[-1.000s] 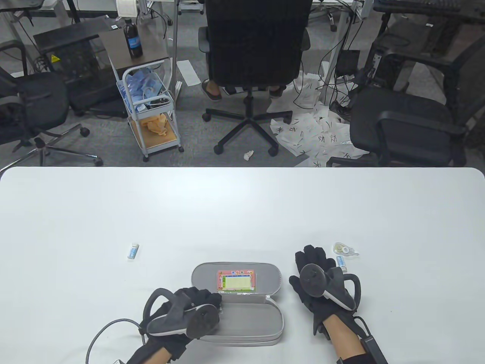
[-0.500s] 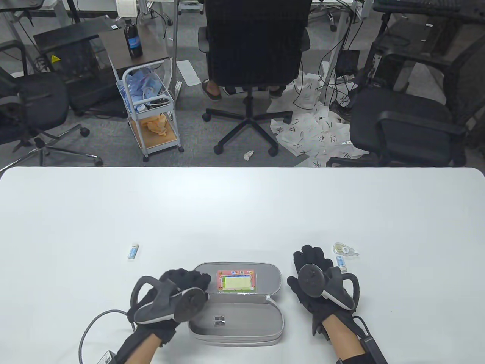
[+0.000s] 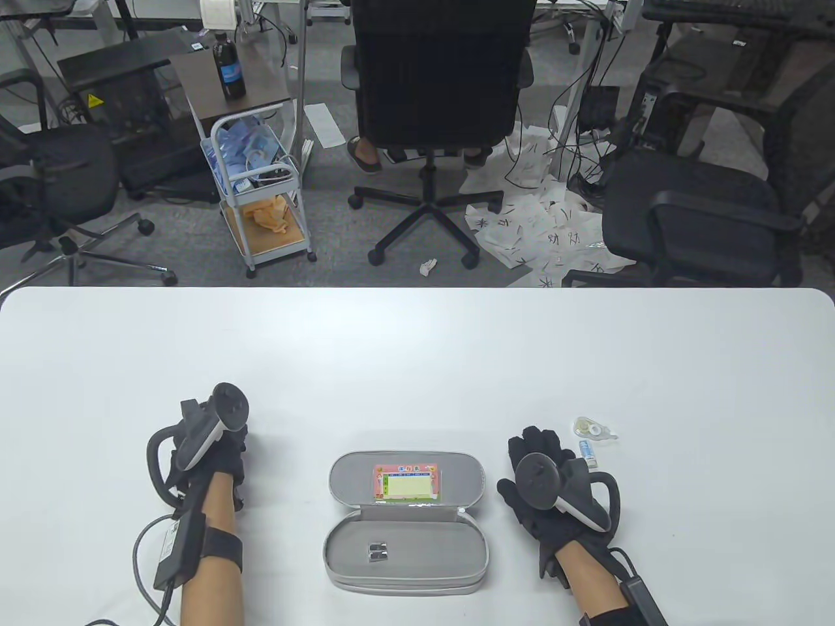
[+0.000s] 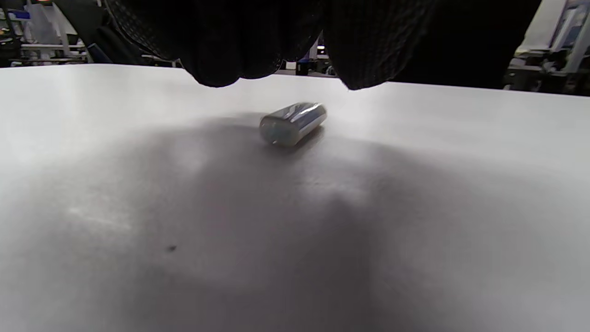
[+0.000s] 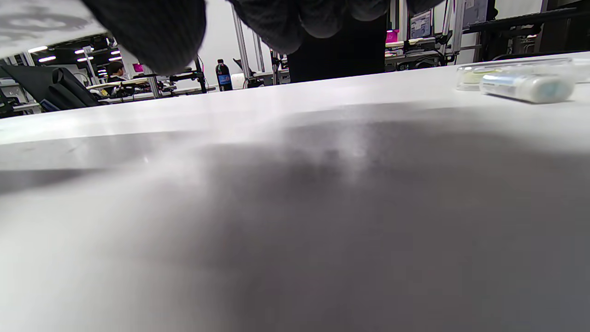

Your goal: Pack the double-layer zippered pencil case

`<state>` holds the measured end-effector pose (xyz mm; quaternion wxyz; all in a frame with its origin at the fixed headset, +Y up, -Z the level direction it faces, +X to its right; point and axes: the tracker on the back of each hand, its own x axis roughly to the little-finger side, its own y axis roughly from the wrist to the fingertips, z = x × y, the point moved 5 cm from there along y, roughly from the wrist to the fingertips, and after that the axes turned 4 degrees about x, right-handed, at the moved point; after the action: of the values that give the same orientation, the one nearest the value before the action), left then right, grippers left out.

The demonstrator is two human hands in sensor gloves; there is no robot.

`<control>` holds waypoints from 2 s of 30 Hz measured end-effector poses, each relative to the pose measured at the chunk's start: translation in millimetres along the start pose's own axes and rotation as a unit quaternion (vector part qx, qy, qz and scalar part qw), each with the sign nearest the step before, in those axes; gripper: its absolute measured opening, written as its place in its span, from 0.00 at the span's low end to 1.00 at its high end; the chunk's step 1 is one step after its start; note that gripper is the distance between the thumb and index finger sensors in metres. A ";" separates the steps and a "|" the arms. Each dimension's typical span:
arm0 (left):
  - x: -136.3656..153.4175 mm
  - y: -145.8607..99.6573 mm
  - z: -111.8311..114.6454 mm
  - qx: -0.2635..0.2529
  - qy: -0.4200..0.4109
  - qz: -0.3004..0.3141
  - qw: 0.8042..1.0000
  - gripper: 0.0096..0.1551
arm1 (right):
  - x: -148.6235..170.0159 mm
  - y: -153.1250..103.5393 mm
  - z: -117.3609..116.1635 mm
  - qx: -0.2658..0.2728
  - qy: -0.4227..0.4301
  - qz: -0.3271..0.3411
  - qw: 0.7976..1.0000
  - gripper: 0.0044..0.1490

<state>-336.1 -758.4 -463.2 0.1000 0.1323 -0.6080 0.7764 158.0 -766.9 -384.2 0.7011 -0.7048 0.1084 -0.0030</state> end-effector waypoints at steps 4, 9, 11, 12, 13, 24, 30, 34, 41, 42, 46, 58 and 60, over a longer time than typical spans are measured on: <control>0.1 11.3 10.2 0.034 0.051 -0.016 0.998 0.37 | -1.6 0.6 -2.1 -0.004 -0.003 0.003 1.000 0.46; -13.9 12.0 8.2 -0.002 0.137 0.003 0.991 0.29 | -2.1 0.9 -0.7 0.000 -0.003 0.004 1.000 0.47; -19.5 10.2 9.9 -0.006 0.156 0.008 0.988 0.29 | -2.0 1.0 -1.5 -0.002 -0.002 0.003 1.000 0.47; -21.5 8.5 9.7 -0.012 0.172 0.012 0.985 0.29 | -1.5 1.2 -3.3 -0.007 -0.003 0.001 1.000 0.47; -21.6 6.9 8.3 -0.017 0.179 0.014 0.984 0.29 | -1.3 1.2 -3.9 -0.008 -0.005 0.001 1.000 0.47; -116.3 -121.3 -47.2 -0.138 0.095 0.312 0.935 0.32 | -1.9 1.3 1.2 -0.003 -0.004 0.002 1.000 0.48; -211.1 -251.5 -11.1 -0.120 0.181 0.518 0.827 0.32 | -4.8 0.5 2.0 -0.003 -0.007 0.003 1.000 0.48; -231.6 -275.8 21.5 -0.104 0.232 0.536 0.805 0.31 | -10.0 -0.5 3.2 -0.005 -0.011 0.015 1.000 0.48; -218.2 -262.7 17.5 -0.098 0.202 0.505 0.834 0.36 | -13.8 -0.6 7.2 0.003 -0.020 0.025 0.999 0.48; -210.5 -258.5 6.5 -0.108 0.180 0.490 0.846 0.38 | -13.7 -0.7 7.5 0.004 -0.021 0.024 0.999 0.48; -170.4 -239.6 -34.2 -0.149 0.098 0.428 0.886 0.41 | -10.8 -0.1 6.2 -0.003 -0.009 0.018 1.000 0.48; -66.5 -157.4 -25.5 -0.115 0.017 0.226 0.967 0.48 | -4.6 0.1 10.1 0.003 -0.017 0.011 1.000 0.48; -56.8 -147.3 -15.8 -0.106 0.029 0.211 0.971 0.49 | 0.3 0.1 13.9 0.009 -0.008 0.006 1.000 0.48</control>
<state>-237.3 -707.3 -350.2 -0.0348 -0.0325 -0.6981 0.7144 160.4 -753.2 -384.5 0.7081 -0.6980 0.1066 0.0057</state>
